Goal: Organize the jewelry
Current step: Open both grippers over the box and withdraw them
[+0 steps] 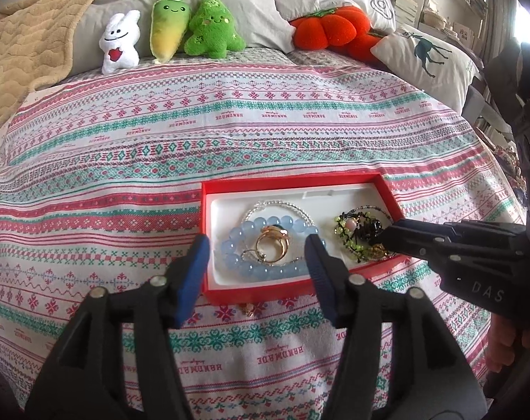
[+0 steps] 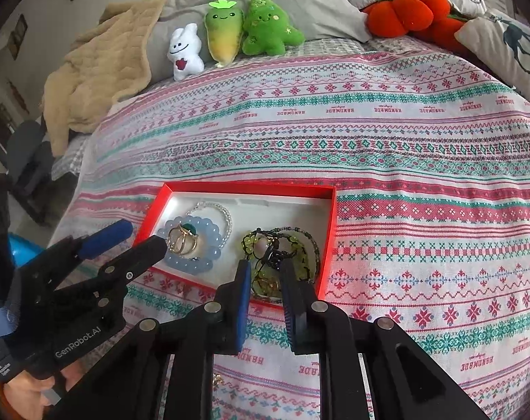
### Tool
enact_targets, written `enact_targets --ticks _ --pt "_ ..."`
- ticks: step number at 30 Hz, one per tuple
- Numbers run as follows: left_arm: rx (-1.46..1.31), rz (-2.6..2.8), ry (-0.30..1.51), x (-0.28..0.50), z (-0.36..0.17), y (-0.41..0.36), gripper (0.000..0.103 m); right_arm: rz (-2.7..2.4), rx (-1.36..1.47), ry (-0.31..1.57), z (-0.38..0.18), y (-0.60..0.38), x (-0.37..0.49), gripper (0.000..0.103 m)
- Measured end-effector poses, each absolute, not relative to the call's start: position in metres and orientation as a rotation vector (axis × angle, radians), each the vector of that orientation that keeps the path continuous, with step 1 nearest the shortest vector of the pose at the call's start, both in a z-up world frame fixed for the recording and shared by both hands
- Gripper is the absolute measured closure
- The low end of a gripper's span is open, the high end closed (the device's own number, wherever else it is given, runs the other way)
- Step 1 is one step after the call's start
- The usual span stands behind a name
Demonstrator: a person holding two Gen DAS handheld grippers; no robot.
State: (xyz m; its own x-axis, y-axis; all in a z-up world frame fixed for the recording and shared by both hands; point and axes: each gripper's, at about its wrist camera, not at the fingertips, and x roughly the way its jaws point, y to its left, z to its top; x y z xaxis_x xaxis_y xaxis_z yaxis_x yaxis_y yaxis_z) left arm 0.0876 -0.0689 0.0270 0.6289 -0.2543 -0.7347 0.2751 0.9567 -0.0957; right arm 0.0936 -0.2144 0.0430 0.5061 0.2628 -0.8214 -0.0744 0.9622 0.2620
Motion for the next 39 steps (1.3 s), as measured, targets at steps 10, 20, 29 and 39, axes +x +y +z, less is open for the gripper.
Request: enact_targets --ticks 10,20,29,39 --pt "0.053 -0.262 0.907 0.071 0.033 -0.056 0.021 0.200 0.191 1.024 0.052 -0.215 0.077 0.080" --pt "0.011 -0.227 1.031 0.045 0.015 -0.031 0.019 0.192 0.163 1.033 0.047 -0.212 0.046 0.022" --pt "0.046 -0.211 1.081 0.021 -0.004 -0.016 0.019 0.220 0.084 1.101 0.026 -0.198 0.020 0.022" --pt "0.089 -0.215 1.102 0.008 -0.017 -0.005 0.019 0.251 0.027 1.131 0.008 -0.181 0.003 0.022"
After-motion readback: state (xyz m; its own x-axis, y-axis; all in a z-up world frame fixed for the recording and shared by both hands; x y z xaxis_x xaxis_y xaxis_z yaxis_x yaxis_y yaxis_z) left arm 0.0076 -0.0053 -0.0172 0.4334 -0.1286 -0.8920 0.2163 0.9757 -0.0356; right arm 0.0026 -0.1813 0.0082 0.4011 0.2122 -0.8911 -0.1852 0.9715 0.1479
